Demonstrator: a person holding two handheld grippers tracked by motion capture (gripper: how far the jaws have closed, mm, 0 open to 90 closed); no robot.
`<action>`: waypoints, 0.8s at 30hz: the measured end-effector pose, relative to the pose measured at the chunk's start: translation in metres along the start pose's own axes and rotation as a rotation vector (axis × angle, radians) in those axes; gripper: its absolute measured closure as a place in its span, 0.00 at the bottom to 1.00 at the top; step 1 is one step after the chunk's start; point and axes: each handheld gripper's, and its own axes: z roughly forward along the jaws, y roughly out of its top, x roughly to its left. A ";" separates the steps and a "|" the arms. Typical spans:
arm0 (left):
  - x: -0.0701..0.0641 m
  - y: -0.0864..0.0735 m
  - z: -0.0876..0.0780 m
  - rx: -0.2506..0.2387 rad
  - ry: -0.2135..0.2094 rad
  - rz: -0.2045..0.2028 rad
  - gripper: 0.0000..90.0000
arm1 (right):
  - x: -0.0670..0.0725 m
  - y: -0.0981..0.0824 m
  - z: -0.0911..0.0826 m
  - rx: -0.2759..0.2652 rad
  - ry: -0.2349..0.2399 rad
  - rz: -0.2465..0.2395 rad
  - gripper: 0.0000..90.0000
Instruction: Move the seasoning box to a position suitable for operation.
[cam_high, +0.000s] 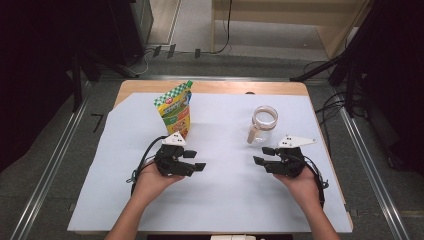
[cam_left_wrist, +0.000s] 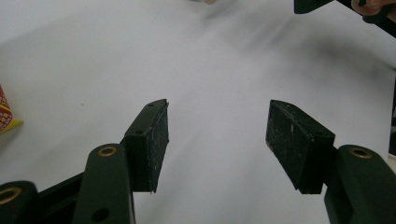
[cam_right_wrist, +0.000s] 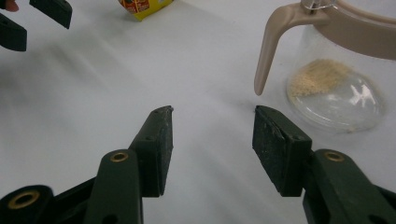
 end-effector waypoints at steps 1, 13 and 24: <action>0.000 0.000 0.000 0.003 -0.003 0.001 0.44 | -0.001 0.000 0.000 0.000 0.003 0.002 0.53; 0.000 0.000 0.002 0.010 0.008 0.004 0.43 | -0.011 -0.001 -0.003 -0.001 -0.041 0.018 0.48; 0.000 -0.001 0.003 0.016 0.012 0.012 0.43 | -0.038 0.003 0.002 0.009 -0.080 0.126 0.38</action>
